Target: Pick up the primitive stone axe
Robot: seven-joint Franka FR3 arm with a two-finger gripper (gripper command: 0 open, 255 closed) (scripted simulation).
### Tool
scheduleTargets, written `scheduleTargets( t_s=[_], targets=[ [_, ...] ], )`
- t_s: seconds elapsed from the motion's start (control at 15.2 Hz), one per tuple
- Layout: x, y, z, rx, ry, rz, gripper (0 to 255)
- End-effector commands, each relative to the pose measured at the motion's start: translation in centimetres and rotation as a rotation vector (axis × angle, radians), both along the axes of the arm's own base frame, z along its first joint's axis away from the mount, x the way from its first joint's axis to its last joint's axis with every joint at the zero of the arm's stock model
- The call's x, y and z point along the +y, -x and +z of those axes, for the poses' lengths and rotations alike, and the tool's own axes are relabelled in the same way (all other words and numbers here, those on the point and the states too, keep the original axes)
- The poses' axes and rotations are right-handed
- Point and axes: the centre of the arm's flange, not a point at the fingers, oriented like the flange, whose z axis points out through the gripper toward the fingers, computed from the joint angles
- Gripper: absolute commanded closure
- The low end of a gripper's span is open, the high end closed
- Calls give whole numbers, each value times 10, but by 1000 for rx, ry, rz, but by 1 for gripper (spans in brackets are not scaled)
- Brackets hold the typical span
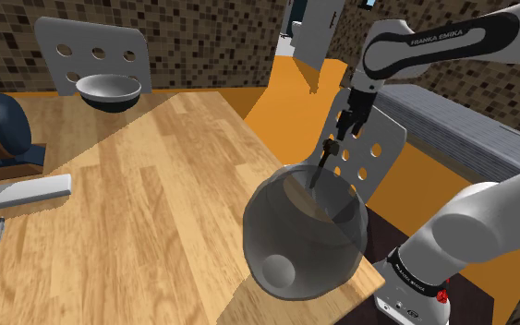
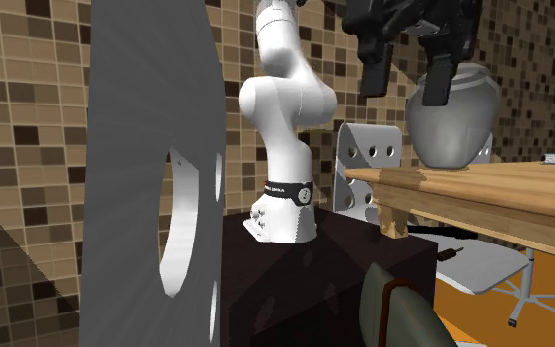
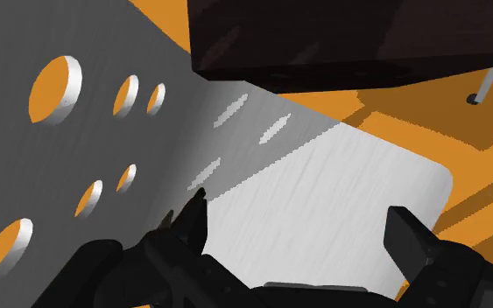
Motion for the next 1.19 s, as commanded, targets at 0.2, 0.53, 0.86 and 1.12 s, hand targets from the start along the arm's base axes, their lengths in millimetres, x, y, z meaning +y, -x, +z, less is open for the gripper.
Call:
scheduleTargets(
  t_s=[0.2,0.53,0.86,1.12],
  targets=[
    [-53,-26,-33,-21,-5,-51,0],
    [-104,-48,-68,-40,-11,-102,0],
    [-128,-58,-94,-49,-14,-125,0],
    [-128,-58,-115,-49,-14,-125,0]
  ],
)
